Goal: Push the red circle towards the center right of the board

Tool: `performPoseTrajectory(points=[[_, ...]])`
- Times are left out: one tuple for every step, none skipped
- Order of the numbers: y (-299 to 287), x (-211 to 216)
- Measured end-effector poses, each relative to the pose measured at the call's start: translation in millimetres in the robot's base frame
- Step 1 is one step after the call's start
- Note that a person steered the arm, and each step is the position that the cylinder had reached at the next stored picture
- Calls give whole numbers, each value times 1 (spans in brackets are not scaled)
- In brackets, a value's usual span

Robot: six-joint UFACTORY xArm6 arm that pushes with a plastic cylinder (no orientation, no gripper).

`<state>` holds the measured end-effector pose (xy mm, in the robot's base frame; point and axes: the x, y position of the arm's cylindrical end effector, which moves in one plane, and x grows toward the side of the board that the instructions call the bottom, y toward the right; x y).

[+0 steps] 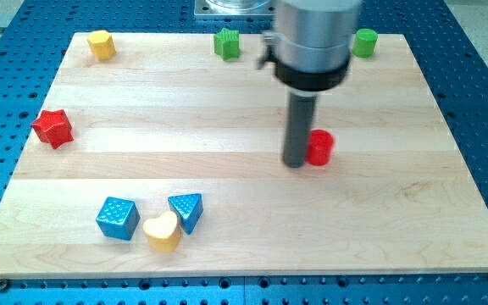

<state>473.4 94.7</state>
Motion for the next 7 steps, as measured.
performPoseTrajectory(points=[[34,-23],[33,-27],[101,-34],[80,-32],[-10,16],[-101,59],[-103,119]])
